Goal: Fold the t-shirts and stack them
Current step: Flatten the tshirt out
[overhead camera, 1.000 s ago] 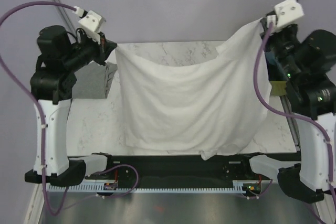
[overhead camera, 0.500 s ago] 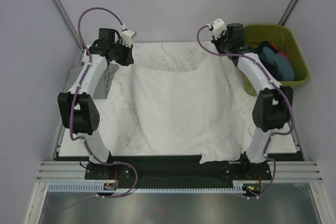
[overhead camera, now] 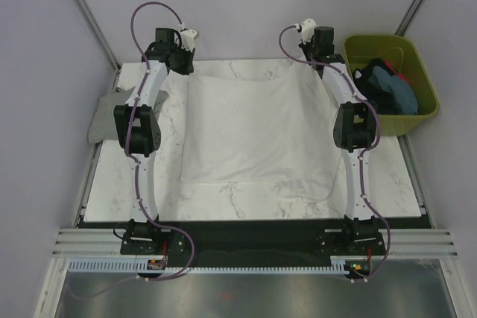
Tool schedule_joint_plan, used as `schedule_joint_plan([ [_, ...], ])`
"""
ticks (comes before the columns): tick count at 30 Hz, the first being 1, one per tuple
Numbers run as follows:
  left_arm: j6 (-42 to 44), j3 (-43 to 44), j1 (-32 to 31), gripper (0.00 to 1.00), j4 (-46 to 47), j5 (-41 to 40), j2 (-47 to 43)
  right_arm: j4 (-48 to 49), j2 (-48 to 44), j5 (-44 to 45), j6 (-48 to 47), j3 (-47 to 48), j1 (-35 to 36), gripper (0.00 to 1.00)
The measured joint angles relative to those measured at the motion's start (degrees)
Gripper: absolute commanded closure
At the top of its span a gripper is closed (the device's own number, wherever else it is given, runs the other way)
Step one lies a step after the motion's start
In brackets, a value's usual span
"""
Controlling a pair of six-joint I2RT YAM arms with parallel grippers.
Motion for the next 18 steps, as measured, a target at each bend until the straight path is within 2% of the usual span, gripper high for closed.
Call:
schedule_joint_plan([
  [8, -1.5, 9.4, 0.0, 0.98, 5.6, -1.9, -2.2, 6.3, -2.9, 1.9, 2.0, 5.4, -1.2, 1.00],
  [13, -1.5, 9.5, 0.0, 0.98, 8.7, -3.2, -9.3, 8.4, -10.9, 1.8, 2.0, 5.4, -2.1, 1.00],
  [18, -1.5, 9.4, 0.0, 0.98, 10.6, -3.7, -18.7, 10.4, -23.9, 0.9, 2.0, 4.5, -2.6, 1.00],
])
